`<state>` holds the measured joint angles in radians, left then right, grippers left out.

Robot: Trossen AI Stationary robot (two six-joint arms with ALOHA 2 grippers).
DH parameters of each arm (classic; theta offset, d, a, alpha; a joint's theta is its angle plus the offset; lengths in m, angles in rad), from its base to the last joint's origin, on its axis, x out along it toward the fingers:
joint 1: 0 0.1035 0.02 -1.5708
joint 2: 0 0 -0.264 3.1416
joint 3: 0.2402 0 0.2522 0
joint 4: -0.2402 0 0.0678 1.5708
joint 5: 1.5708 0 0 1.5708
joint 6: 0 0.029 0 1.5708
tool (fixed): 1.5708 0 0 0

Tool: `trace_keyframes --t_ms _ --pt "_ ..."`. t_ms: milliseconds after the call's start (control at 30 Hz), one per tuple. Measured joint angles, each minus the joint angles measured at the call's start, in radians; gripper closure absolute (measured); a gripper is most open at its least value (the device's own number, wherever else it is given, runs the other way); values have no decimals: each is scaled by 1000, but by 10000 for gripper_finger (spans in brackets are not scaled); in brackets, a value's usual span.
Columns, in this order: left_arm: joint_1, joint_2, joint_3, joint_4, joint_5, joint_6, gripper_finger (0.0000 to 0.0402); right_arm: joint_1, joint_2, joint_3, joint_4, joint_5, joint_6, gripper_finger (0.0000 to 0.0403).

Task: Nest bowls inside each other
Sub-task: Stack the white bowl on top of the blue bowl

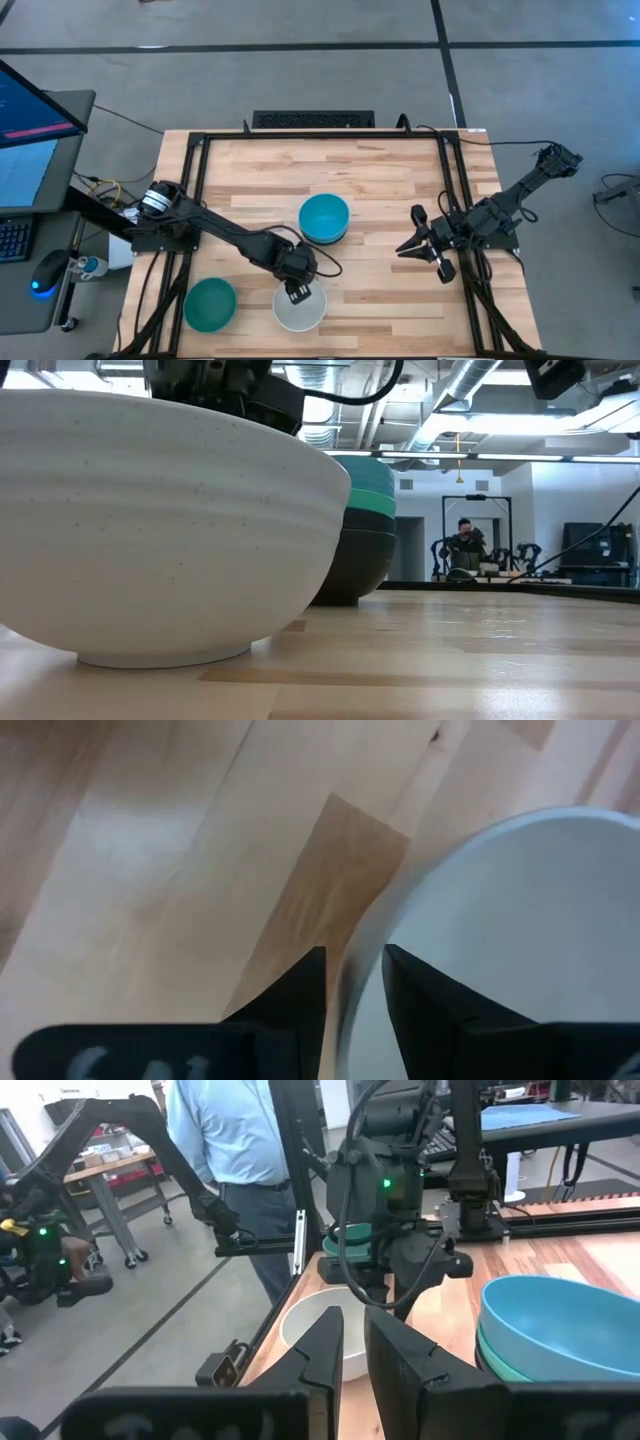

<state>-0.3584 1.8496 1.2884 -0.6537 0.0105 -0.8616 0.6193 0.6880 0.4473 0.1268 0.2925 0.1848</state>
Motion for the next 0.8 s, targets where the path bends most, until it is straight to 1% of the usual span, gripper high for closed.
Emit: trace_keyframes --t_ms 100,267,333,633,733,800 --pt "0 0 0 -4 1 13 329 0 0 0 0 5 0 334" --pt "2 0 0 -5 0 22 379 0 0 0 0 5 0 334" --pt "2 0 0 -5 -16 17 395 0 0 0 -2 5 -1 334" --pt "2 -3 9 34 -42 -52 400 0 0 0 -3 5 -2 334" --pt "2 -6 49 35 -42 -54 400 0 0 0 -3 5 -7 334" --pt "2 -6 91 3 -42 -55 401 0 0 0 -3 17 -7 334"
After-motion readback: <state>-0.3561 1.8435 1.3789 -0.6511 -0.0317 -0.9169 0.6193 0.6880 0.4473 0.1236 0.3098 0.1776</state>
